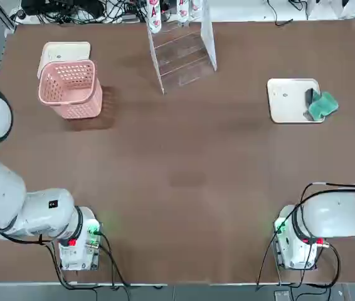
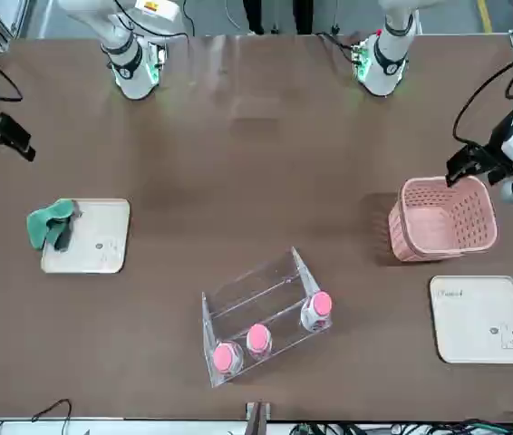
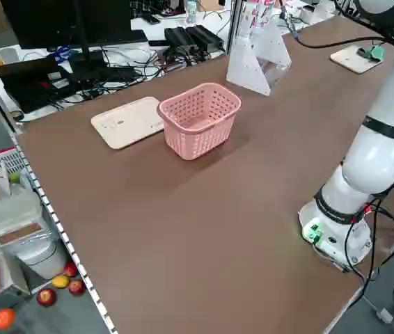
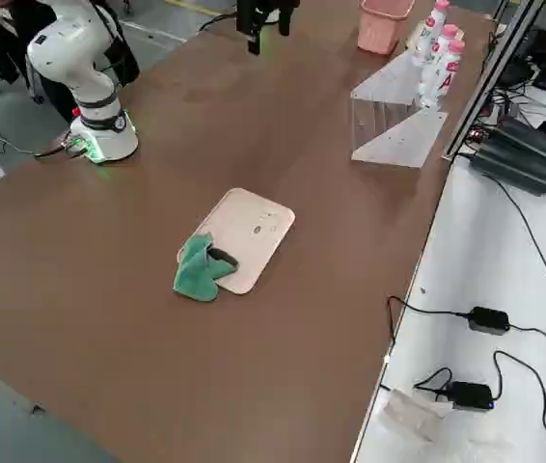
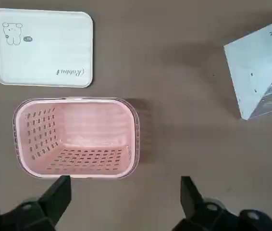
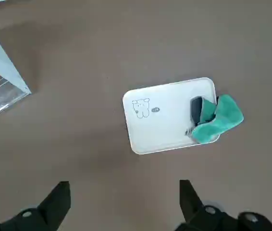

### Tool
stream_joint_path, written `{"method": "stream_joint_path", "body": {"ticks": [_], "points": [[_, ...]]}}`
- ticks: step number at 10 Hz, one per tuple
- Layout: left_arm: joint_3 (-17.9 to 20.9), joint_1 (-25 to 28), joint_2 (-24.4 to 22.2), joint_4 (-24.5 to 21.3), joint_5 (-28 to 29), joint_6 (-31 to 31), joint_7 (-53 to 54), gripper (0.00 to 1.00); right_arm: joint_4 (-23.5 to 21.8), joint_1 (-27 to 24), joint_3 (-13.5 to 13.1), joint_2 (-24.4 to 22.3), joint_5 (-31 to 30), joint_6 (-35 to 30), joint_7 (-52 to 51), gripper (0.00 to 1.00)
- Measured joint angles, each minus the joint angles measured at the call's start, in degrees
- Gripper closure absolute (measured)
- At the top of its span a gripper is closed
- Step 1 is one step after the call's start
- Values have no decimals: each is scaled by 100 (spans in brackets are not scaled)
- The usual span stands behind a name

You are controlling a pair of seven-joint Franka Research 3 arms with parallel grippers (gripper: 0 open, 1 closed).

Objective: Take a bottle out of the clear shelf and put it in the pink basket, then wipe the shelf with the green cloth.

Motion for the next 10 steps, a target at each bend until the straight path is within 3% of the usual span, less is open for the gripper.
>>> {"method": "stream_joint_path", "body": {"ticks": [4,5,8,10], "points": [[-16,-52,89,118,-41,91,26,0,0,71,5,0,0,0,0,0],[-42,-65,136,191,-93,370,38,0,-3,71,6,0,0,30,0,0],[-341,-146,202,245,-155,2088,48,0,-13,72,6,2,0,76,0,0],[-419,-169,365,244,-155,2725,48,0,-15,72,7,2,0,76,-63,0]]}}
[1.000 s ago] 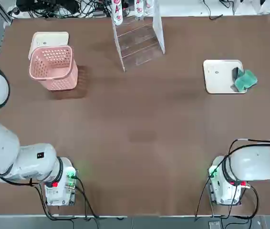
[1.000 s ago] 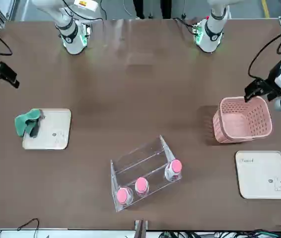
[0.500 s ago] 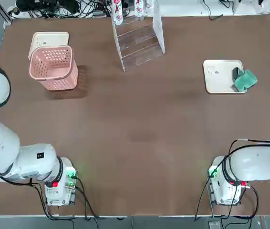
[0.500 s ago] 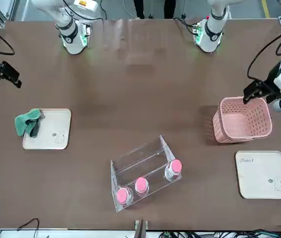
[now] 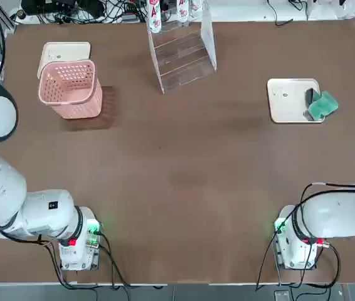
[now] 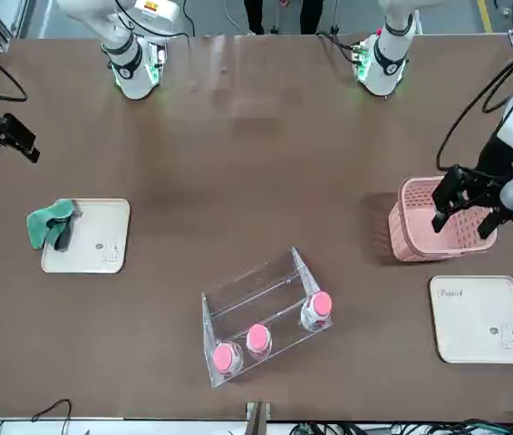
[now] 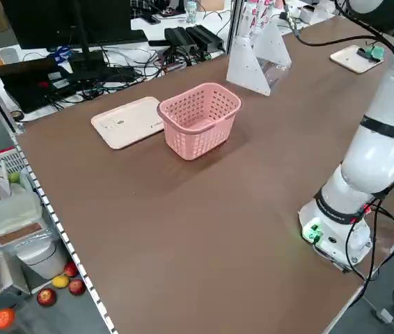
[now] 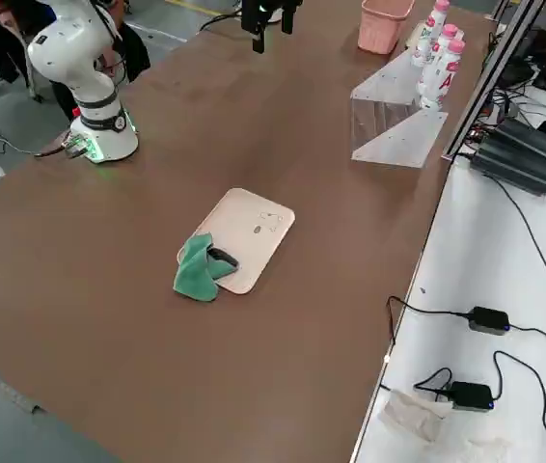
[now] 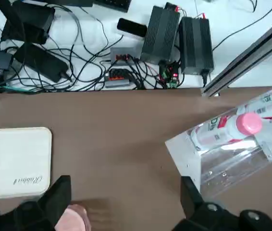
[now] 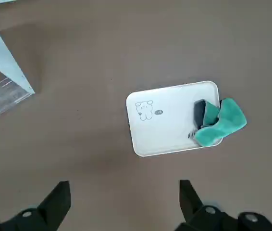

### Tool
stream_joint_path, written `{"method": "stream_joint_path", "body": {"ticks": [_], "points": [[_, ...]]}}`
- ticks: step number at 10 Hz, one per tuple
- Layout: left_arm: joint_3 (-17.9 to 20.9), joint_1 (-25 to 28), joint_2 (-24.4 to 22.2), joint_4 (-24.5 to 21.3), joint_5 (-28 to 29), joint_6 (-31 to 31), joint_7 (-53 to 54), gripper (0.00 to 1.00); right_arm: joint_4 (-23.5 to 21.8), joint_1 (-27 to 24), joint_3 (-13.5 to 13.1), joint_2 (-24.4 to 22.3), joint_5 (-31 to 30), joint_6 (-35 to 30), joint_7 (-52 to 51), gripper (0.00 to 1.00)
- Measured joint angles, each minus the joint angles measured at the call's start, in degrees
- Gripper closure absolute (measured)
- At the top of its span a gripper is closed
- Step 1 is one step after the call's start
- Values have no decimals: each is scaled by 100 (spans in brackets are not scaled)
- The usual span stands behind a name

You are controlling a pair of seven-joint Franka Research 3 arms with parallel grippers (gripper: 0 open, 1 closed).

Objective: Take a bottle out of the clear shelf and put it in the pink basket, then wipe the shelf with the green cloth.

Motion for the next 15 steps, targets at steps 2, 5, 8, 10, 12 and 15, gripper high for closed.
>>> {"method": "stream_joint_path", "body": {"ticks": [2,5,8,10,12,15], "points": [[-14,-1,277,-2,-4,671,-1,0,-3,0,1,0,0,-2,-169,0],[-72,-431,847,-51,-6,2124,-36,0,-7,1,2,0,-2,0,-446,0],[-93,-1033,1434,-83,-5,3328,-38,0,-10,13,8,1,-2,36,-443,0],[-92,-1303,1607,-128,-4,3908,-37,0,-15,-2,-17,5,31,73,-438,0],[-88,-1321,1637,-278,185,4054,-23,0,-33,-141,-83,14,130,80,-458,0],[-90,-1314,1505,-1118,355,5269,-168,0,-48,-302,-96,18,180,73,-574,0]]}}
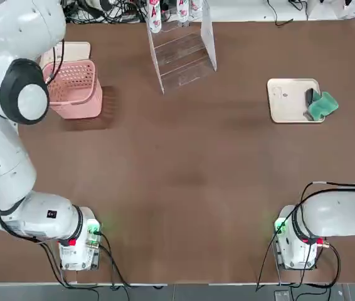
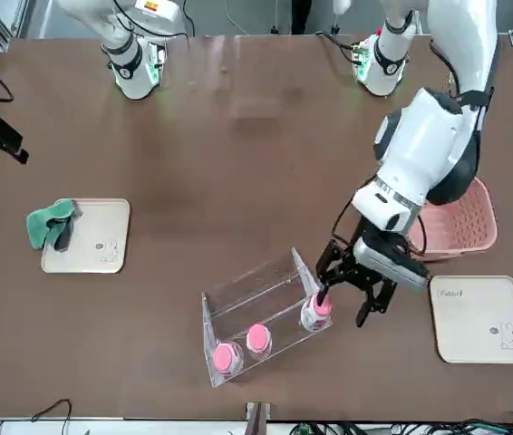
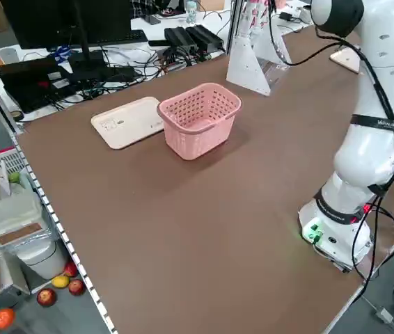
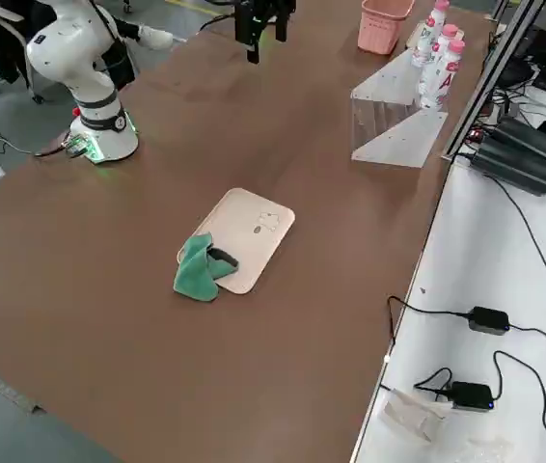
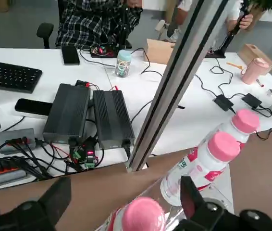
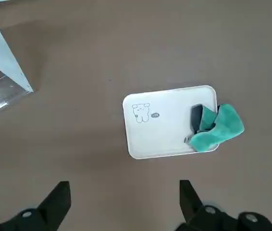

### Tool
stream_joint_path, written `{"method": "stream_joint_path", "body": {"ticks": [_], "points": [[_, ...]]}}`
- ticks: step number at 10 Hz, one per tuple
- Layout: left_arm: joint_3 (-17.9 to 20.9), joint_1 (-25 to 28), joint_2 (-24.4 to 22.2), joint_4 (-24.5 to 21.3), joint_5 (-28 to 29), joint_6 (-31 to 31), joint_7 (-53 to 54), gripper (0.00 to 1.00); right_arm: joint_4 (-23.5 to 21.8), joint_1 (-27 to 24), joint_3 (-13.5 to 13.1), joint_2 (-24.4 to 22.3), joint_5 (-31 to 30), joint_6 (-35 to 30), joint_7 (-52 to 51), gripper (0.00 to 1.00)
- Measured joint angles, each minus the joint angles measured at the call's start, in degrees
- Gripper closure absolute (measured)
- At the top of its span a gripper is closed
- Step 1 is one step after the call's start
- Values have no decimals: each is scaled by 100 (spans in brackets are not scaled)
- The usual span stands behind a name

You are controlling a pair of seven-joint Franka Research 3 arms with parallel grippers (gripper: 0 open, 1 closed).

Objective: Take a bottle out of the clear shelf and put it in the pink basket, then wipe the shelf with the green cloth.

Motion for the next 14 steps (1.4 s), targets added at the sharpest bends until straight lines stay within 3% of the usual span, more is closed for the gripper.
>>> {"method": "stream_joint_path", "body": {"ticks": [2,11,12,14], "points": [[-1,-1,-93,-416,1,437,-76,0,-9,-63,-1,2,6,-6,-95,0],[-4,-1,-228,-911,220,682,-118,1,-44,-95,8,30,65,-2,-224,0],[-4,-2,-229,-919,220,702,-118,1,-68,-224,7,57,232,6,-563,0],[-3,-1,-233,-920,221,712,-118,15,-141,-952,-22,257,753,9,-1857,0]]}}
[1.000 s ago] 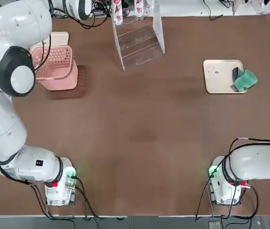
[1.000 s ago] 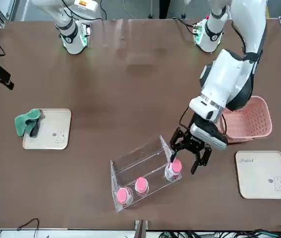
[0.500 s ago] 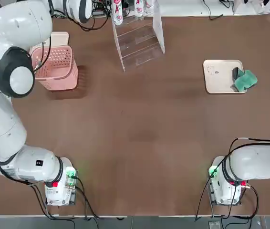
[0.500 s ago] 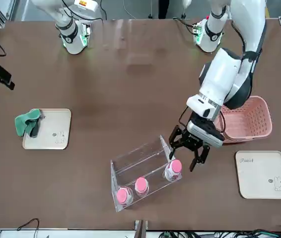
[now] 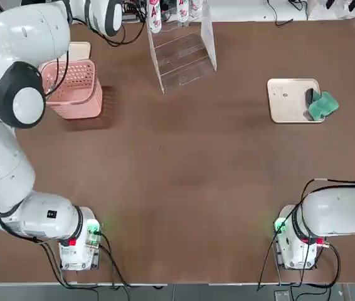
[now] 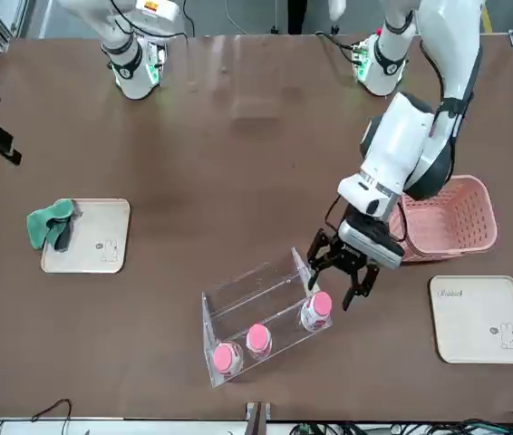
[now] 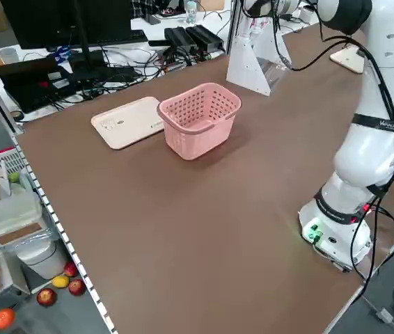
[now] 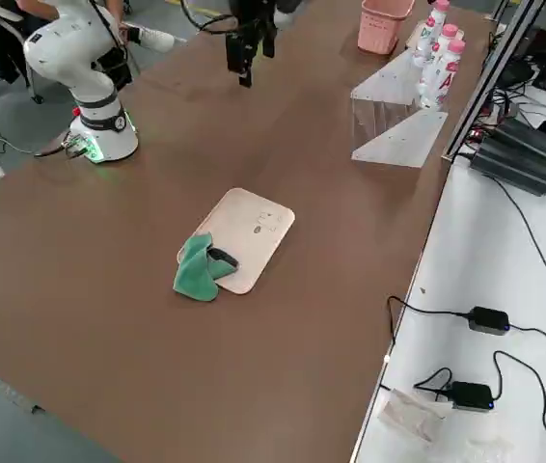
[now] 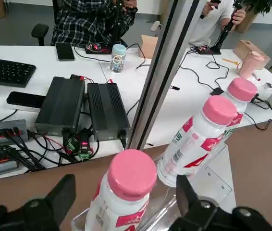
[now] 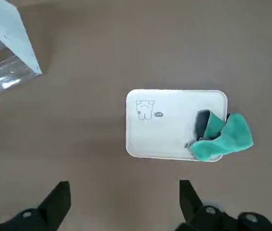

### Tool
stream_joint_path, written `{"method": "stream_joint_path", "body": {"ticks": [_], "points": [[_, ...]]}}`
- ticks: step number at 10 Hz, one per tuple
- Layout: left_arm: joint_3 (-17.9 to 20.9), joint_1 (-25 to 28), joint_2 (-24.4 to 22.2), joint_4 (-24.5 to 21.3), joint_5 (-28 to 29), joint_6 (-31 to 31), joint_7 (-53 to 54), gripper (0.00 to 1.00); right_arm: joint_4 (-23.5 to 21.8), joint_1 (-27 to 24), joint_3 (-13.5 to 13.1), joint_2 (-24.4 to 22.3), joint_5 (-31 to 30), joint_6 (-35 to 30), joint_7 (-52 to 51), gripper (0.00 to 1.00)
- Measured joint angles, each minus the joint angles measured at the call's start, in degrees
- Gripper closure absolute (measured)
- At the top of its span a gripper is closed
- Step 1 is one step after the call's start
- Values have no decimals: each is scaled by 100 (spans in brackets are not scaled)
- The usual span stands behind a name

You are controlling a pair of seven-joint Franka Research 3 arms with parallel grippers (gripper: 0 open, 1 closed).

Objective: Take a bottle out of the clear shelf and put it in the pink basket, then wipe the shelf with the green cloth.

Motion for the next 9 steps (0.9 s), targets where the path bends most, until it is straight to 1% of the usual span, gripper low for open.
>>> {"method": "stream_joint_path", "body": {"ticks": [2,3,4,5,7,9], "points": [[7,1,7,-12,86,122,-2,47,-18,-519,-23,261,221,-2,-936,0],[18,3,35,-52,169,340,-17,54,-32,-708,-22,388,380,-6,-1329,0],[26,2,93,-81,190,542,-18,52,-68,-923,-23,539,568,-8,-1750,0],[27,-1,138,-81,246,645,-18,53,-117,-1179,-23,734,813,-6,-2211,0],[31,-1,147,-83,356,670,-18,51,-186,-1665,-27,1243,1295,-3,-2930,0],[31,-9,159,-88,360,670,-18,49,-200,-2016,-26,1751,1630,32,-3409,0]]}}
